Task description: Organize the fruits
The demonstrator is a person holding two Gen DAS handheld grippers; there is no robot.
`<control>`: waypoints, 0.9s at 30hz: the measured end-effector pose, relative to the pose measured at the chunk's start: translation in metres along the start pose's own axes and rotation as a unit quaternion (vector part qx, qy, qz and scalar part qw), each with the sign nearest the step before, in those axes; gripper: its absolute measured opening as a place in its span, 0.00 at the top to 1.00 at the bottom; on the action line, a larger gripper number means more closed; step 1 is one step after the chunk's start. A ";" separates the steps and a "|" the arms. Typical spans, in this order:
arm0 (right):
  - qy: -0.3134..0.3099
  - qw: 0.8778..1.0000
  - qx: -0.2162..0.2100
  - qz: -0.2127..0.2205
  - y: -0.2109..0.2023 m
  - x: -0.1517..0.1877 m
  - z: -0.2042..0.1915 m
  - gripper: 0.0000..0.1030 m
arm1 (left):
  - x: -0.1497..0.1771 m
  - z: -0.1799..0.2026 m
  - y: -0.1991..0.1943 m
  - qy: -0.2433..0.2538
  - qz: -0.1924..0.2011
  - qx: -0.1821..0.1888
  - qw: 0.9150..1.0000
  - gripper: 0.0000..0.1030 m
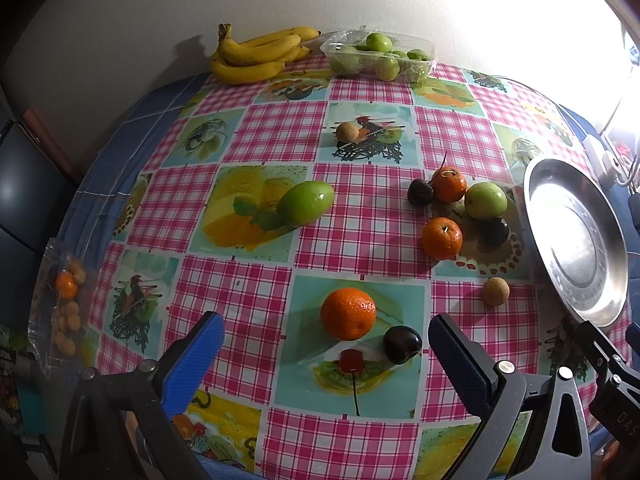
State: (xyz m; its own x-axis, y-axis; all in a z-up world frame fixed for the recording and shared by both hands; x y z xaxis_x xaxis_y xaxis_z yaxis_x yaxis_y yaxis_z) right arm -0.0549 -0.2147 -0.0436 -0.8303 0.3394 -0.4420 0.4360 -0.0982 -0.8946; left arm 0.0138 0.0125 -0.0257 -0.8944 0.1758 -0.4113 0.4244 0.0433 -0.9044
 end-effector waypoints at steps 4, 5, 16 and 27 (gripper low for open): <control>0.000 1.000 0.000 0.000 0.000 0.000 0.000 0.00 | 0.000 -0.001 0.000 0.000 0.000 0.000 1.000 0.00; 0.000 1.000 0.000 0.000 0.000 0.000 0.000 0.00 | 0.000 -0.001 0.000 0.000 0.000 0.000 1.000 0.00; 0.000 1.000 0.000 0.000 0.000 0.000 -0.001 0.00 | 0.002 -0.004 0.001 -0.001 0.000 0.000 1.000 0.00; 0.001 1.000 0.000 -0.001 0.001 -0.001 0.000 0.00 | 0.002 -0.005 0.001 -0.001 0.000 0.000 1.000 0.00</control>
State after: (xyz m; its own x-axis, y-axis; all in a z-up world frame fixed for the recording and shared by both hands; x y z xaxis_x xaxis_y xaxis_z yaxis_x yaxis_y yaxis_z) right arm -0.0537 -0.2147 -0.0444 -0.8307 0.3412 -0.4398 0.4344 -0.0965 -0.8955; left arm 0.0128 0.0174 -0.0269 -0.8947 0.1732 -0.4116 0.4245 0.0438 -0.9044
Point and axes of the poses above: each gripper's, at about its wrist camera, not at the fingertips, and y roughly the way its jaws point, z to its right, x to its underside, the point moved 2 cm from there along y, roughly the way its jaws point, and after that the axes turned 3 degrees about y, right-handed, at the moved point
